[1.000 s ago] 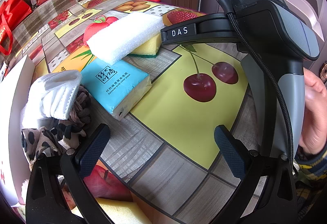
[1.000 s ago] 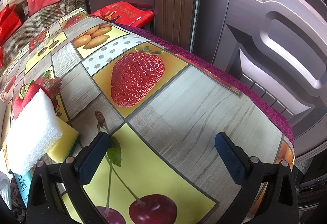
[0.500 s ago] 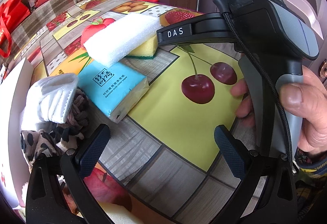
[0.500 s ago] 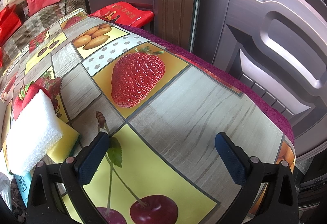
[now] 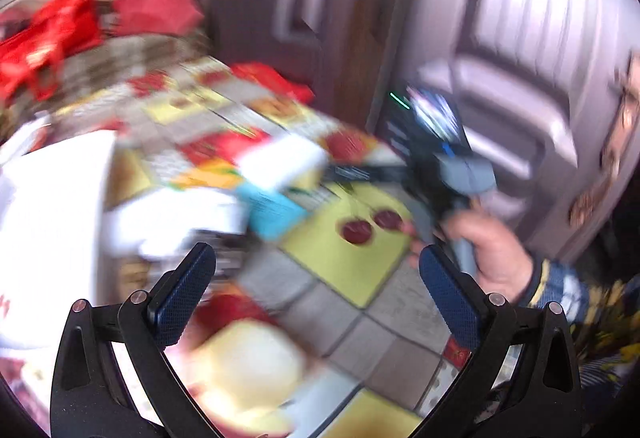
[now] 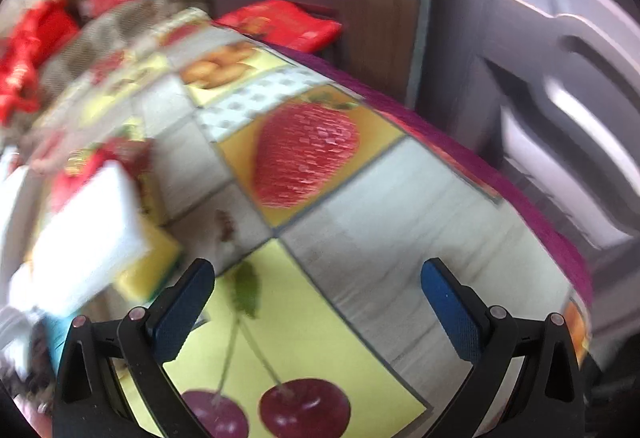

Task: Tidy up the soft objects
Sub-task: 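Grasp the yellow round sponge with the left tool while the right tool grasps the blue tissue pack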

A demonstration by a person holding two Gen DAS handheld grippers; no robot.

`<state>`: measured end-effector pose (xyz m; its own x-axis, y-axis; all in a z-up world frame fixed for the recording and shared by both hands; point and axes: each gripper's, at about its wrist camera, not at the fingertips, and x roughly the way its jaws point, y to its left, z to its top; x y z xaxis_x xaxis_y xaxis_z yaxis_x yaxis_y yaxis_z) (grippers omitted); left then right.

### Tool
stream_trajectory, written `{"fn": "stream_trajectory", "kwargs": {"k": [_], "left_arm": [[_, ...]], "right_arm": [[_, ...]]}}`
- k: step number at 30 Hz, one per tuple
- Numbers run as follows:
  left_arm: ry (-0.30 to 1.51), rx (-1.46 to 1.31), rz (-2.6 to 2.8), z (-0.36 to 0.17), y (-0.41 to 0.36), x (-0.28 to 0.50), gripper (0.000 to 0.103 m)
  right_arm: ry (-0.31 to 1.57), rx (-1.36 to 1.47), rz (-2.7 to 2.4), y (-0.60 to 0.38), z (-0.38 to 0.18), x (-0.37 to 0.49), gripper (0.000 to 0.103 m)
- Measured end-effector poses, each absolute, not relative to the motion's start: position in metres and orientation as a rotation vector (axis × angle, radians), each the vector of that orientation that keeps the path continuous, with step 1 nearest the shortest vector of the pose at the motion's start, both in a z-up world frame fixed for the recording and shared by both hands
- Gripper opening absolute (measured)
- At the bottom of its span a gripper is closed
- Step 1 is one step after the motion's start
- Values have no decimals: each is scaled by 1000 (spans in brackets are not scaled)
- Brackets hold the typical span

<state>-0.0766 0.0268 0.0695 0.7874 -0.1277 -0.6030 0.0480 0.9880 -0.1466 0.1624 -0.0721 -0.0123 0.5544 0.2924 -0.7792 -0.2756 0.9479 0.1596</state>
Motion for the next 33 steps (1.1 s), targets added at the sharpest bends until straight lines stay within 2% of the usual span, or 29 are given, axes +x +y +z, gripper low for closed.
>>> {"fn": "stream_trajectory", "kwargs": {"k": [5, 8, 16, 22, 24, 25, 26, 33], "left_arm": [[471, -244, 79, 99, 106, -146, 103], [427, -245, 169, 100, 132, -171, 103], [722, -18, 4, 50, 65, -149, 103], [809, 152, 5, 21, 23, -114, 102], [818, 147, -5, 21, 24, -104, 89], [831, 141, -10, 19, 25, -101, 67], [849, 129, -20, 17, 26, -98, 63], [880, 39, -70, 15, 36, -106, 64]], "right_arm": [[758, 386, 621, -124, -2, 146, 103], [633, 478, 759, -142, 7, 134, 103], [500, 339, 927, -138, 31, 112, 103], [480, 152, 973, -114, 33, 102, 103], [494, 118, 975, -109, 30, 100, 103], [522, 95, 981, -104, 28, 100, 103], [545, 76, 996, -100, 26, 100, 103], [650, -228, 1072, -44, 11, 77, 103]]}}
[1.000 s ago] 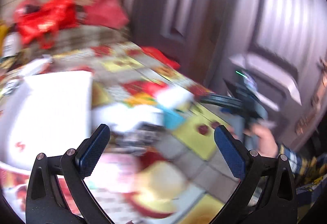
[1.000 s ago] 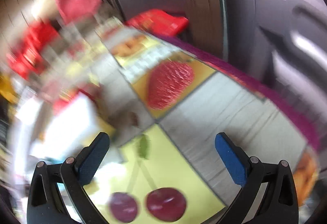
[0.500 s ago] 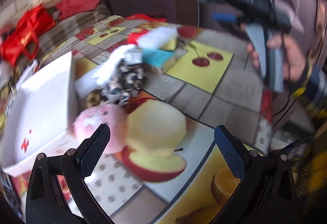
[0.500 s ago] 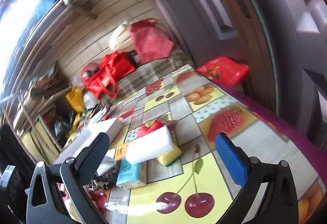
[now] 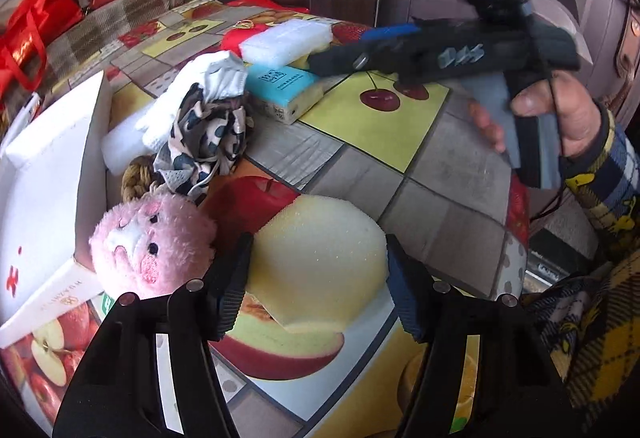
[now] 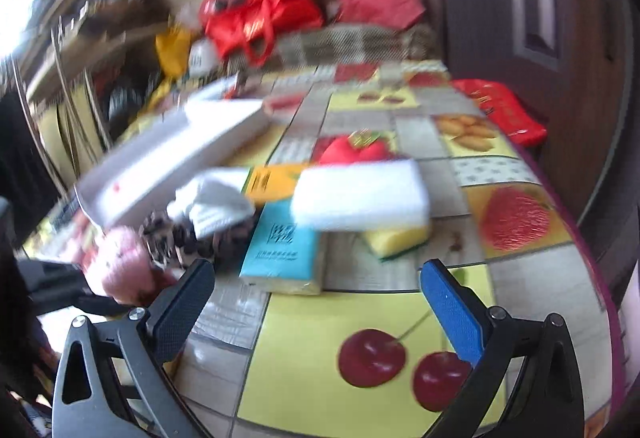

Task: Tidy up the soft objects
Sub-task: 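Grasp the yellow round sponge with the left tool while the right tool grasps the blue tissue pack, then carry the yellow sponge and blue tissue pack over the white box with both tools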

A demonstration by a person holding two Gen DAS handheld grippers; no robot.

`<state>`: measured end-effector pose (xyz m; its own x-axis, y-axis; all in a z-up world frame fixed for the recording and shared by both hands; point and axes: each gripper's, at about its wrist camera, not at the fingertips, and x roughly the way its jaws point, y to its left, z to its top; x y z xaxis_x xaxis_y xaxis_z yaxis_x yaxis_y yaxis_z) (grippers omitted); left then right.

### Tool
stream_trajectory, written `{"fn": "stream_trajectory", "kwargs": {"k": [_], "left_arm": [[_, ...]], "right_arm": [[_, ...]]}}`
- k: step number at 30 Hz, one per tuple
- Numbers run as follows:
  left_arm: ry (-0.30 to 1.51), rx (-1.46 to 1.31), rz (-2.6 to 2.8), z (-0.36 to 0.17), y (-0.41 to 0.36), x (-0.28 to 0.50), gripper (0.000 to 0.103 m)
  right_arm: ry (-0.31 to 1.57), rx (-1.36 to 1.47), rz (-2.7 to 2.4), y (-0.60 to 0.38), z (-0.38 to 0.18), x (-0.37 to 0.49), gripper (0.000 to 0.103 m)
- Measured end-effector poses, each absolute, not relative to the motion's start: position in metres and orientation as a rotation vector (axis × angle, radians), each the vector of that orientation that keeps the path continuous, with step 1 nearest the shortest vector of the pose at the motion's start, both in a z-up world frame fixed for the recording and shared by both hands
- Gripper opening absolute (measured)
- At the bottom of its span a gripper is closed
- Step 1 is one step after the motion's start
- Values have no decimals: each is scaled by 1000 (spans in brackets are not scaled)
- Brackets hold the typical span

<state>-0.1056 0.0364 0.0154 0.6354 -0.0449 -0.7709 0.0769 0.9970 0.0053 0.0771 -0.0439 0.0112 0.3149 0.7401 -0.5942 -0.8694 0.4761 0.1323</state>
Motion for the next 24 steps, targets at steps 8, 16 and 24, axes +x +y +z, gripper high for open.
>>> {"fn": "stream_trajectory", "kwargs": {"k": [8, 16, 24], "left_arm": [[906, 86, -52, 10, 26, -99, 66], [871, 87, -89, 14, 27, -107, 58], [588, 47, 63, 52, 52, -154, 58]], "right_arm": [[718, -422, 1039, 7, -1, 70, 87], [733, -375, 1096, -14, 1, 67, 52], [451, -57, 1130, -74, 51, 46, 52]]}}
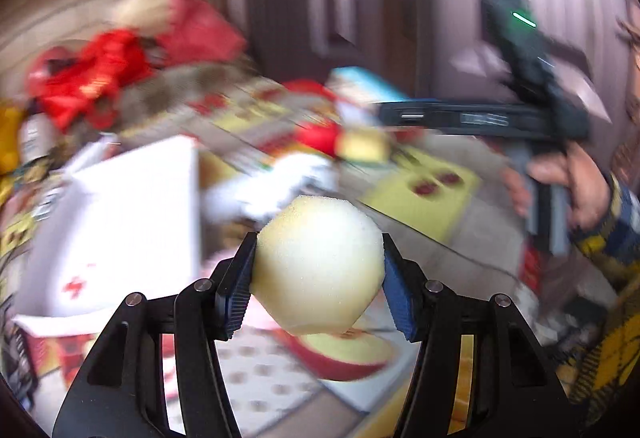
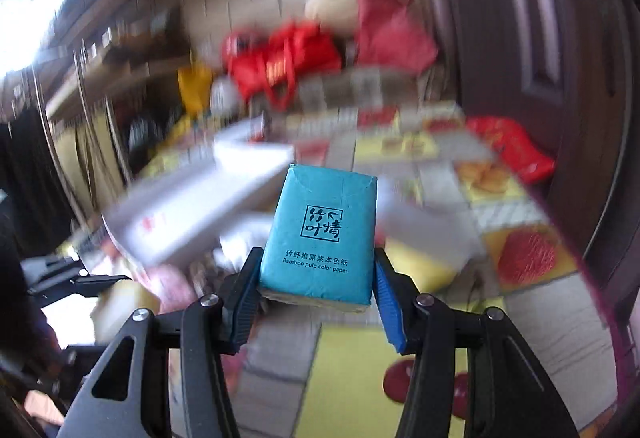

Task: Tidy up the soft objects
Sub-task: 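Carry the yellow sponge and blue tissue pack over the white box with both tools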

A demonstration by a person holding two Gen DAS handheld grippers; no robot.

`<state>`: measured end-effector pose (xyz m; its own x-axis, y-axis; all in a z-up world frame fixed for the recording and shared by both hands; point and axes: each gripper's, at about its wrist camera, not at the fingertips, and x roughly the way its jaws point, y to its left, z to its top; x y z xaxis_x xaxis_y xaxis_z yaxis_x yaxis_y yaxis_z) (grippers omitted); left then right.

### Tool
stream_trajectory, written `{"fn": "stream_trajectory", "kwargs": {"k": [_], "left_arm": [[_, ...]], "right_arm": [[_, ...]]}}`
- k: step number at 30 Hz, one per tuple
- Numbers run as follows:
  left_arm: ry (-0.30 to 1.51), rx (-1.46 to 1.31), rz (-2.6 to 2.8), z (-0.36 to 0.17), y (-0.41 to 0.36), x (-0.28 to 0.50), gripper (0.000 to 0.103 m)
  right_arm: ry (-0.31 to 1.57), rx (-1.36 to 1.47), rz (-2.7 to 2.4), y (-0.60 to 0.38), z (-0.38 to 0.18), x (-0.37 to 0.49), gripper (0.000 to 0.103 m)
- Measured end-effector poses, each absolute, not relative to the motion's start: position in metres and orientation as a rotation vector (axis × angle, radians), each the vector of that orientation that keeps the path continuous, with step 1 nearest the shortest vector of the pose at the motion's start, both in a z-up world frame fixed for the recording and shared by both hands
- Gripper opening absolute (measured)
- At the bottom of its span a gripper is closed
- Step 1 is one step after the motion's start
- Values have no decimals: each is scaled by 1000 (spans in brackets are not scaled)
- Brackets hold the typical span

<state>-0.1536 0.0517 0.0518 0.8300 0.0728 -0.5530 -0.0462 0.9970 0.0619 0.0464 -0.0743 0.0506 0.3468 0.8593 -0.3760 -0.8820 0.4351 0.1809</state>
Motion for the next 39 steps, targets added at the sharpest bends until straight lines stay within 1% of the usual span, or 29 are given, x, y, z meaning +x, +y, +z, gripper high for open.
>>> {"fn": "stream_trajectory", "kwargs": {"k": [3, 6, 9, 11, 14, 19, 26, 33, 39], "left_arm": [[465, 6, 233, 61, 79, -174, 58], [376, -30, 383, 67, 102, -195, 58], [335, -109, 526, 66, 134, -212, 58], [328, -156, 582, 64, 151, -217, 58], [316, -171, 654, 63, 163, -227, 58], [326, -192, 714, 58, 180, -234, 58], [353, -180, 791, 50, 207, -224, 58], [392, -149, 788, 47, 224, -207, 58], [420, -143, 760, 46, 233, -194, 58]], "right_arm": [[320, 33, 1121, -83, 61, 36, 53], [254, 58, 1114, -76, 62, 27, 53], [224, 41, 1096, -59, 55, 20, 52], [249, 26, 1096, -47, 49, 19, 53], [208, 57, 1104, -49, 52, 12, 52], [178, 17, 1148, -34, 54, -5, 52], [172, -38, 1249, -3, 54, -31, 52], [243, -43, 1308, 33, 49, -43, 52], [236, -93, 1352, 65, 44, -69, 52]]}}
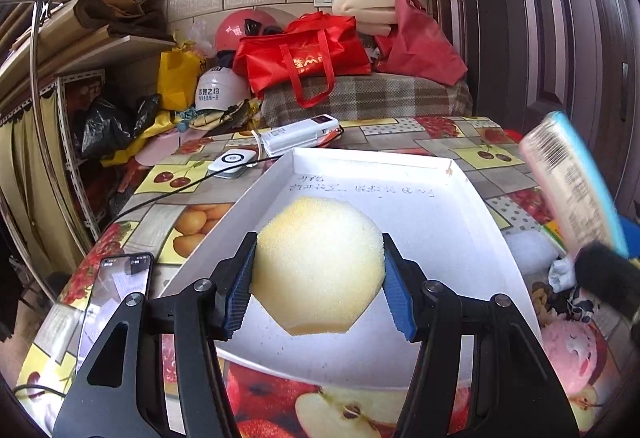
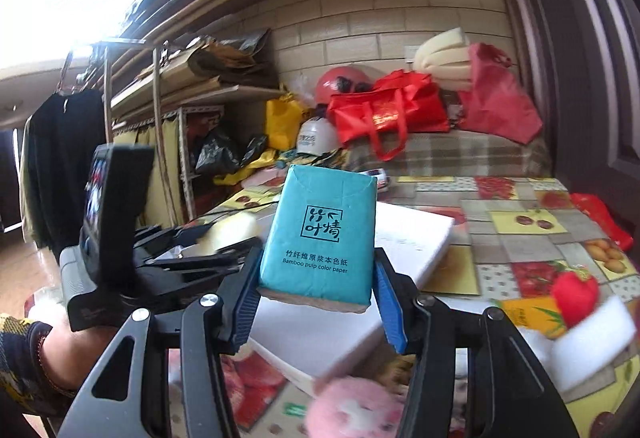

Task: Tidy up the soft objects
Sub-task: 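Carry the yellow sponge and blue tissue pack over the white box with both tools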

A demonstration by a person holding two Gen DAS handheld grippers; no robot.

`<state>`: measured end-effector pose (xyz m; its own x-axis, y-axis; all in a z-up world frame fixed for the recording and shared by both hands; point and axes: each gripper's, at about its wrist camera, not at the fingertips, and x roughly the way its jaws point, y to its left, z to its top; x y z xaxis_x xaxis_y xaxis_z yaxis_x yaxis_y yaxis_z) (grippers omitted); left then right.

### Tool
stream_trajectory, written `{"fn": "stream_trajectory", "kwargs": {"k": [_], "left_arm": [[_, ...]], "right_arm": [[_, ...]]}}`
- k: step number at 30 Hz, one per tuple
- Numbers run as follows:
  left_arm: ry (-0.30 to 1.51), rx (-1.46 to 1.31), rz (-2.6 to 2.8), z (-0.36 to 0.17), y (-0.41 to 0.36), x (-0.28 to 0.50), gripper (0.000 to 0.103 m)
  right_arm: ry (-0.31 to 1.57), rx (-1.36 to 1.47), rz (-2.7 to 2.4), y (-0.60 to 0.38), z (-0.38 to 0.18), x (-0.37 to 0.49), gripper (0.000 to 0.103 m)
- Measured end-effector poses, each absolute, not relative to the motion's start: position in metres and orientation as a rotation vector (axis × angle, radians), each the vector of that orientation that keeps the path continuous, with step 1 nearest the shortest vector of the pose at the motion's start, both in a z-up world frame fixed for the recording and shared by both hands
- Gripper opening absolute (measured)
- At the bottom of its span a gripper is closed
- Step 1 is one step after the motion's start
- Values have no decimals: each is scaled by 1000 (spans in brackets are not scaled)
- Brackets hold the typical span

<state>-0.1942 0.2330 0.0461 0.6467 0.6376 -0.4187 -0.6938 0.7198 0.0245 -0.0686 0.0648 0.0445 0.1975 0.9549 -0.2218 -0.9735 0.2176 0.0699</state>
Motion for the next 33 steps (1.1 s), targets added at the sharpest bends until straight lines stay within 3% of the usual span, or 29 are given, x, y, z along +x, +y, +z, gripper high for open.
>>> {"fn": "stream_trajectory", "kwargs": {"k": [13, 27, 33], "left_arm": [[435, -251, 745, 43, 283, -176, 58], [447, -178, 706, 45, 274, -160, 58], [456, -228, 702, 43, 284, -159, 58]], "right_arm": [[264, -108, 1269, 115, 40, -62, 52], [317, -10, 1144, 100, 42, -10, 52], [270, -70, 1211, 109, 44, -32, 52]]}}
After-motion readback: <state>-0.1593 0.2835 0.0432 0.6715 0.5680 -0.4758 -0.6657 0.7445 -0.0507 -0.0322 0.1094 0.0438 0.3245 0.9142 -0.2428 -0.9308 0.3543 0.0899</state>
